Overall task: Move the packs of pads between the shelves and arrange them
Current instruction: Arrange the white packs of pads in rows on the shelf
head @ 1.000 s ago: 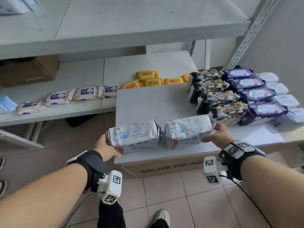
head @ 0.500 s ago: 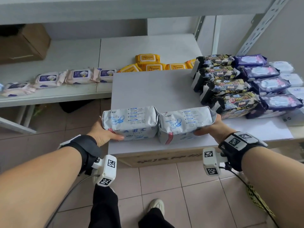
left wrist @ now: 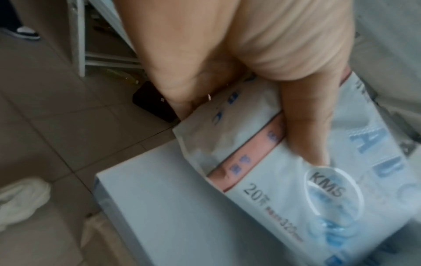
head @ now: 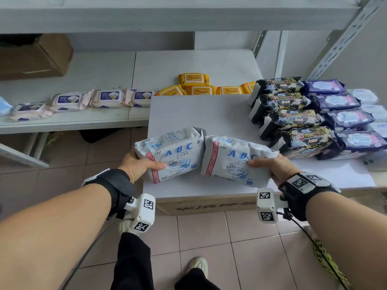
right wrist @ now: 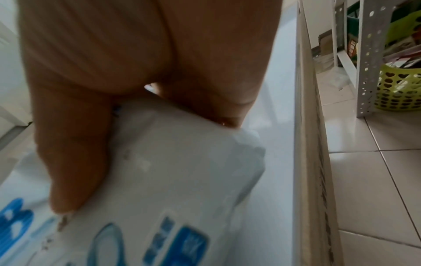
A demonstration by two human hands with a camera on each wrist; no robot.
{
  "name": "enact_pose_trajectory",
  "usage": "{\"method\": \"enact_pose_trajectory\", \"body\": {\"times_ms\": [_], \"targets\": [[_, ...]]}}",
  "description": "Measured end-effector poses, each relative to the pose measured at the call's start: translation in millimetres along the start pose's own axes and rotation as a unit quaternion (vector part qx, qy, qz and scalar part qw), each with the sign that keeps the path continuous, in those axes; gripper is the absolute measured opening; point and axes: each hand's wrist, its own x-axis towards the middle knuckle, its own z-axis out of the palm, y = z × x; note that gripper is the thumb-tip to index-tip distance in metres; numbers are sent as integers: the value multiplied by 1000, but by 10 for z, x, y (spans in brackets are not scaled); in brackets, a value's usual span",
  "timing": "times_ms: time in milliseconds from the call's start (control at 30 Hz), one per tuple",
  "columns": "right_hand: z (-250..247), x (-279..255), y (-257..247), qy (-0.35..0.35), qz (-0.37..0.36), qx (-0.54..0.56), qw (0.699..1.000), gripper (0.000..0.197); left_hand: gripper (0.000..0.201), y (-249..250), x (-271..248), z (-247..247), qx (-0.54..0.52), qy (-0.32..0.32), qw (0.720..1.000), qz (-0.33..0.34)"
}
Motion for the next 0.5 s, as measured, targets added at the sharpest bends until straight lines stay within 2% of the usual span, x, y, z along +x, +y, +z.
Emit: {"method": "enact_pose_trajectory", "body": {"times_ms": [67, 133, 200, 300, 433, 500], "targets": [[55, -75, -90, 19, 24, 15, 999, 72, 36, 68, -33, -10, -44, 24, 999, -10], [98, -156, -240, 17, 32, 41, 999, 77, 34, 168, -84, -42, -88, 45, 995, -22], [166, -251, -458, -10, 25, 68, 997, 66, 34, 312, -161, -103, -129, 53, 990, -29], [333, -424, -850, -59, -12, 139, 989, 41, 45, 626, -330, -202, -192, 27, 981, -18], [736, -714, -1479, -128, -82, 178, 972, 30, 51, 1174, -598, -386, -254, 20, 967, 21], [998, -857, -1803, -149, -111, 176, 967, 30, 54, 1458, -722, -529, -261, 32, 964, 42]]}}
